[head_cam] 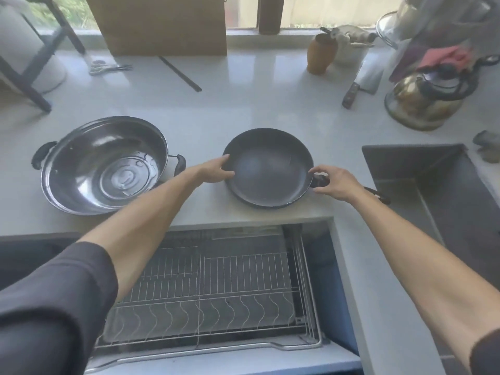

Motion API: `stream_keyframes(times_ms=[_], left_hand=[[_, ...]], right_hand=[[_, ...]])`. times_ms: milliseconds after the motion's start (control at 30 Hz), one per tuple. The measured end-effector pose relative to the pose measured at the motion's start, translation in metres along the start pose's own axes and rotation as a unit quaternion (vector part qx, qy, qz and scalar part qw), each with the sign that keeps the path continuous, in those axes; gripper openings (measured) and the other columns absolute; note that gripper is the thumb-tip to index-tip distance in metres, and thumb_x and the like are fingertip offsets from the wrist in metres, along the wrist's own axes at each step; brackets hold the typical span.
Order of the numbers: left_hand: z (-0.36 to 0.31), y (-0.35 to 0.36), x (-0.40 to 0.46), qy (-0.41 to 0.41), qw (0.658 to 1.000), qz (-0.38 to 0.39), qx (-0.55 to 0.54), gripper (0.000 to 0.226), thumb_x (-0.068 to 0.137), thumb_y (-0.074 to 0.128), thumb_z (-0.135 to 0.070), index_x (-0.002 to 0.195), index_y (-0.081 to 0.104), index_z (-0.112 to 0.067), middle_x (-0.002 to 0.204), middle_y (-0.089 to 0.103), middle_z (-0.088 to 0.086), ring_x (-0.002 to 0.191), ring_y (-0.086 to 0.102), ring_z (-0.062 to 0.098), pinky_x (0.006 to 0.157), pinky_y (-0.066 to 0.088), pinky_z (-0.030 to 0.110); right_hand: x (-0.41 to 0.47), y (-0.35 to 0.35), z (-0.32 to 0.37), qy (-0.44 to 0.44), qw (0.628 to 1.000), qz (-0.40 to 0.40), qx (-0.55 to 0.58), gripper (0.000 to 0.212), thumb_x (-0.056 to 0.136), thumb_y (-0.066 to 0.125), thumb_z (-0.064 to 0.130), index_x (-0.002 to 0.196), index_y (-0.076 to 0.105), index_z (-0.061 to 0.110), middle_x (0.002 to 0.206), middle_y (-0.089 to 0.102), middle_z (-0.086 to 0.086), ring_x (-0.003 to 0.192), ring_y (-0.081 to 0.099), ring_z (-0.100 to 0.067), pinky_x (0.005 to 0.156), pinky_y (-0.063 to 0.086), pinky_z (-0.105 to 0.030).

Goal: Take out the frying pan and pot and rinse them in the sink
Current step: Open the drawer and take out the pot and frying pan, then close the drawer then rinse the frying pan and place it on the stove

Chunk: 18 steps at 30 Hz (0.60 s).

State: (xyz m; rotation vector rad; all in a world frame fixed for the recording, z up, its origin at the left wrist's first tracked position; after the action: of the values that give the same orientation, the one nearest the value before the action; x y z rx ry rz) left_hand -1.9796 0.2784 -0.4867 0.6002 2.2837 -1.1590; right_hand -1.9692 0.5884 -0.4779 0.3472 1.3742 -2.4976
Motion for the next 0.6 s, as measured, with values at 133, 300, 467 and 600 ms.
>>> stream_keyframes(times_ms=[133, 300, 467, 600], left_hand=[[-0.005, 0.004, -0.065, 0.052, 0.99, -0.118, -0.053, 0.058, 0.095, 0.046, -0.029, 0.148, 0.024, -0.019, 0.154, 0.028, 0.005, 0.14, 0.03, 0.021, 0.107, 0.026, 0.03], [0.041, 0.05, -0.226, 0.169, 0.957, -0.203, -0.119, 0.039, 0.093, 0.052, -0.027, 0.132, 0.051, -0.021, 0.131, 0.056, 0.001, 0.118, 0.053, 0.012, 0.098, 0.042, 0.025], [0.138, 0.162, -0.362, 0.216, 0.959, -0.178, -0.035, 0.023, 0.089, 0.048, -0.042, 0.106, 0.062, -0.036, 0.098, 0.059, -0.023, 0.087, 0.054, -0.011, 0.078, 0.046, 0.014], [0.2, 0.247, -0.399, 0.206, 0.97, -0.128, -0.013, 0.023, 0.087, 0.048, -0.047, 0.101, 0.062, -0.036, 0.093, 0.062, -0.02, 0.087, 0.058, -0.002, 0.078, 0.05, 0.025]], right_hand=[[-0.056, -0.016, 0.008, -0.016, 0.996, -0.062, 0.06, 0.059, 0.079, 0.074, 0.022, 0.132, 0.05, 0.025, 0.131, 0.053, -0.004, 0.125, 0.048, -0.022, 0.097, 0.035, -0.029], [-0.235, 0.022, 0.016, -0.007, 0.946, -0.119, 0.301, 0.036, 0.087, 0.067, 0.016, 0.111, 0.057, 0.04, 0.102, 0.07, 0.011, 0.091, 0.066, -0.007, 0.086, 0.052, -0.023], [-0.41, 0.137, 0.028, 0.054, 0.929, -0.035, 0.363, 0.021, 0.082, 0.067, 0.012, 0.093, 0.062, 0.03, 0.084, 0.075, 0.003, 0.064, 0.067, -0.008, 0.059, 0.053, -0.014], [-0.454, 0.237, 0.056, 0.065, 0.942, 0.078, 0.32, 0.02, 0.084, 0.067, 0.006, 0.096, 0.059, 0.02, 0.087, 0.074, -0.002, 0.07, 0.069, -0.013, 0.063, 0.053, -0.017]])
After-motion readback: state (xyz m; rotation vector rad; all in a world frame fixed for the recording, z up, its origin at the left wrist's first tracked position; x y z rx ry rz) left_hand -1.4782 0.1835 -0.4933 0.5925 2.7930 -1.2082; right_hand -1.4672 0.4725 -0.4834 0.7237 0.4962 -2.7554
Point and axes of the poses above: each hand's wrist, its own x-axis towards the middle knuckle, its own y-axis out of the palm, z = x × y, the point moved 7 cm from there along x, towards the middle knuckle
